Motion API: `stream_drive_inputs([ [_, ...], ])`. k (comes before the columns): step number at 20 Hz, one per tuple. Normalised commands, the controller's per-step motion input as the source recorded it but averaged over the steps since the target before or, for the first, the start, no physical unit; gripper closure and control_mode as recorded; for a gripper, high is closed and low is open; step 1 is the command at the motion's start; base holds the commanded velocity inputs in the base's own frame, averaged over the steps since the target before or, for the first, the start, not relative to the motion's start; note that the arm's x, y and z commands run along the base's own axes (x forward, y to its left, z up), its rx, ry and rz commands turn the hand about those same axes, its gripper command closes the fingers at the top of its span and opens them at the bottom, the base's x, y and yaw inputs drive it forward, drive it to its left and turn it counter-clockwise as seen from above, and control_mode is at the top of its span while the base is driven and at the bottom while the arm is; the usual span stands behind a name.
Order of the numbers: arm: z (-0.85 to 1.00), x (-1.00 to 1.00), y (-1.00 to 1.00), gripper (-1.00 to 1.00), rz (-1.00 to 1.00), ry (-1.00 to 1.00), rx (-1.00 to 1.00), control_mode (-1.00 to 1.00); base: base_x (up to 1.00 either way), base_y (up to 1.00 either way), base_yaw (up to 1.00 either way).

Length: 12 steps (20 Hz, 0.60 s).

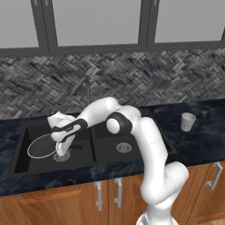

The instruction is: Place the pan in the left basin and the glass cup in the right basin of the sink.

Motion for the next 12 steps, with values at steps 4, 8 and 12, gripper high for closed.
stream_drive_inputs([
  [4,-0.28,0.30,-0.01,1.00,0.08,0.07,0.00,-1.00,0.00,0.00,0.00],
  [8,-0.34,0.30,0.03,1.00,0.09,0.08,0.00,-1.00,0.00,0.00,0.00],
  [12,-0.35,0.26,0.06,1.00,0.08,0.06,0.00,-1.00,0.00,0.00,0.00],
])
